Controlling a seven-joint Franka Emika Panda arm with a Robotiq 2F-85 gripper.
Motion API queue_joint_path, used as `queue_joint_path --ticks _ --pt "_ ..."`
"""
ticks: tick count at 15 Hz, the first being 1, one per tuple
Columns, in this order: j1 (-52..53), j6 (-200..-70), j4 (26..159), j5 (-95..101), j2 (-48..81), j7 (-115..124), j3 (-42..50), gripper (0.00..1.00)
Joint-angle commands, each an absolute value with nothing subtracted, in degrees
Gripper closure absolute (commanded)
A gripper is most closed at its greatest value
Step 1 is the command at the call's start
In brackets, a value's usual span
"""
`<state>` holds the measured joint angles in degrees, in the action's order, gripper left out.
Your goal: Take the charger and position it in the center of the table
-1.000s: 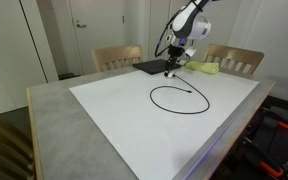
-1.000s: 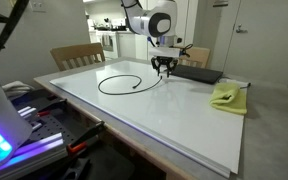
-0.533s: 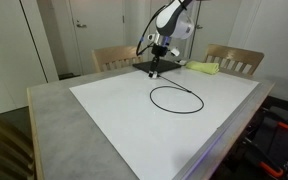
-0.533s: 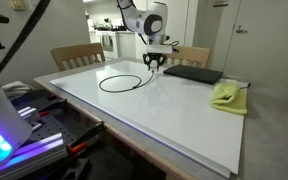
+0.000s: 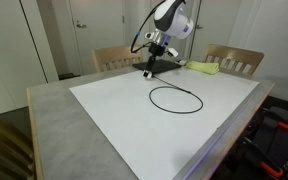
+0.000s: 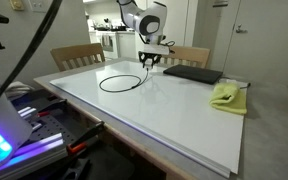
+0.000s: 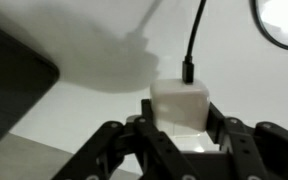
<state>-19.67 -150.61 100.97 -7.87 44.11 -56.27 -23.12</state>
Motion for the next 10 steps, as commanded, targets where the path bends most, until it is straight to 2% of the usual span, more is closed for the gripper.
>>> queue_joint_path --ticks 1,3,4,7,8,10 --pt "-26.2 -149.0 104.5 -16.2 43.4 -69.4 -31.8 0.72" --pt "-26.3 -145.0 106.1 -16.9 42.3 -75.5 -31.8 0.72" --pt "-22.8 -147.0 103.3 -17.9 43.2 -71.8 -28.7 0.47" --pt "-22.9 -145.4 104.2 -18.3 43.1 -74.9 -28.8 0.47" --pt "-22.8 -146.1 104.5 -17.8 43.0 -76.0 -29.1 0.72" --pt "-21.7 -146.9 104.9 -16.4 43.1 -79.4 -29.1 0.72"
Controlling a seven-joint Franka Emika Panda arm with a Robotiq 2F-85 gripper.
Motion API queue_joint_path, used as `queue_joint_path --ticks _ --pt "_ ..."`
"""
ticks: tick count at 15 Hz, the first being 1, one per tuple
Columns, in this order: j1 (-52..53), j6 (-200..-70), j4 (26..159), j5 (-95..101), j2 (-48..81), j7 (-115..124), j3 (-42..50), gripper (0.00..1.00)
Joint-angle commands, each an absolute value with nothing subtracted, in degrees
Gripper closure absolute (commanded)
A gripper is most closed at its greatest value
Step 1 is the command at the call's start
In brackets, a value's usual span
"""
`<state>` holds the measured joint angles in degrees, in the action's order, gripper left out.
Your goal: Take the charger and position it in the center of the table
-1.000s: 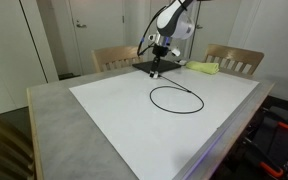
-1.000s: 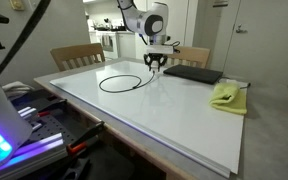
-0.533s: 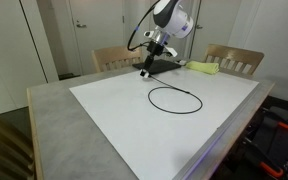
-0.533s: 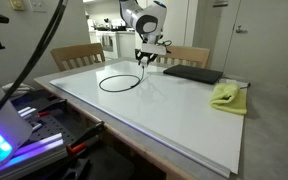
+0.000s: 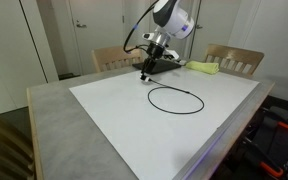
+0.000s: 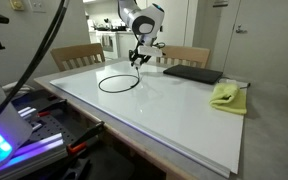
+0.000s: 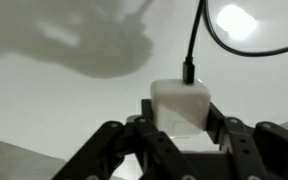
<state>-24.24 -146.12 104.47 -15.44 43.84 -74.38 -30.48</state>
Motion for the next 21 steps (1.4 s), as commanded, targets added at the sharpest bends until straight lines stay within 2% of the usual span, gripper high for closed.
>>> queue_joint_path --ticks 1,9,14,19,20,21 --pt "-21.2 -147.0 104.9 -16.2 43.4 -81.6 -29.2 0.72" --pt "-17.4 -144.8 104.9 -14.9 43.9 -98.6 -28.0 0.72" --pt "-10.5 -155.9 104.7 -13.4 44.8 -94.7 -20.9 0.72" --pt "-6.2 -162.5 104.4 -8.9 46.0 -87.6 -17.8 0.72" --pt "-5.9 -162.8 104.6 -7.7 45.7 -86.1 -17.6 0.70" --pt "-6.0 -162.5 104.8 -6.8 45.4 -84.8 -17.6 0.24"
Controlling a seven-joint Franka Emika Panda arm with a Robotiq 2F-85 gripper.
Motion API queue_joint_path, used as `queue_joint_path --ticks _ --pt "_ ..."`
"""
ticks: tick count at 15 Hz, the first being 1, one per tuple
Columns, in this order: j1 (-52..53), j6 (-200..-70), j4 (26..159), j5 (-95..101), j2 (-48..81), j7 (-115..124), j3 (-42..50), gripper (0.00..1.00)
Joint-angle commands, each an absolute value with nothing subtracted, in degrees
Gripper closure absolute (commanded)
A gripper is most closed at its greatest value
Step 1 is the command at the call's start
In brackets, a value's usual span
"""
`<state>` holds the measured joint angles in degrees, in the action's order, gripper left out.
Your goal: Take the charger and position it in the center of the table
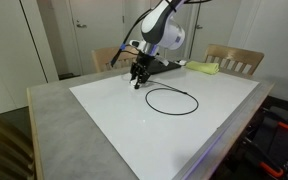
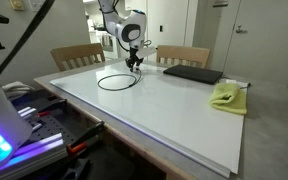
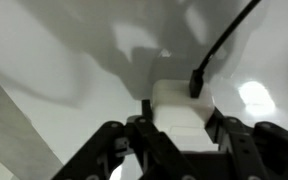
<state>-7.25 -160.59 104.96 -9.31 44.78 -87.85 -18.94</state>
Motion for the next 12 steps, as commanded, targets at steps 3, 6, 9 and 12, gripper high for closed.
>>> queue_joint_path --ticks 3,6,9,12 --pt "-6.1 -161.4 105.5 -5.2 43.7 -79.7 -17.1 0.12" --pt "-6.7 -161.2 106.4 -5.8 41.7 -73.3 -16.6 0.00" --pt "-8.2 -161.0 107.7 -6.6 38.5 -67.1 -17.3 0.00" --pt "-9.2 -161.0 109.4 -7.1 34.8 -62.0 -17.9 0.00"
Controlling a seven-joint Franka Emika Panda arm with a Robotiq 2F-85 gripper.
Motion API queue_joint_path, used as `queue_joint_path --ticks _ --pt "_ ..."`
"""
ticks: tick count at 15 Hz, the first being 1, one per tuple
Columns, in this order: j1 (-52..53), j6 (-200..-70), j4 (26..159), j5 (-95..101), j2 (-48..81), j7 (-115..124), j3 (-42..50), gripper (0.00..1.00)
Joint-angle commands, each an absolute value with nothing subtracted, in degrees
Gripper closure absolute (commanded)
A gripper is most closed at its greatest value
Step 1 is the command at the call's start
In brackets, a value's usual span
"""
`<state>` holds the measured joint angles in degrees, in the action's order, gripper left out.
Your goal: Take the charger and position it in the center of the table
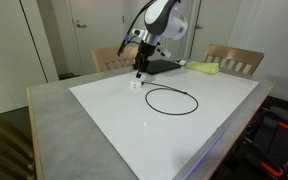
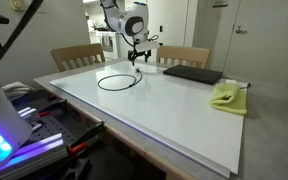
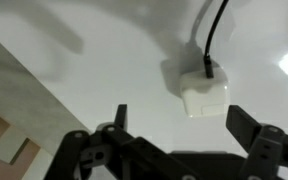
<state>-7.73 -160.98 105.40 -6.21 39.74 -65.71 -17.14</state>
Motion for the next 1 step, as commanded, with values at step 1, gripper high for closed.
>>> queue_joint_path --ticks 1 --pt "-10.6 -160.9 109.7 -8.0 34.2 -61.6 -19.4 0.00"
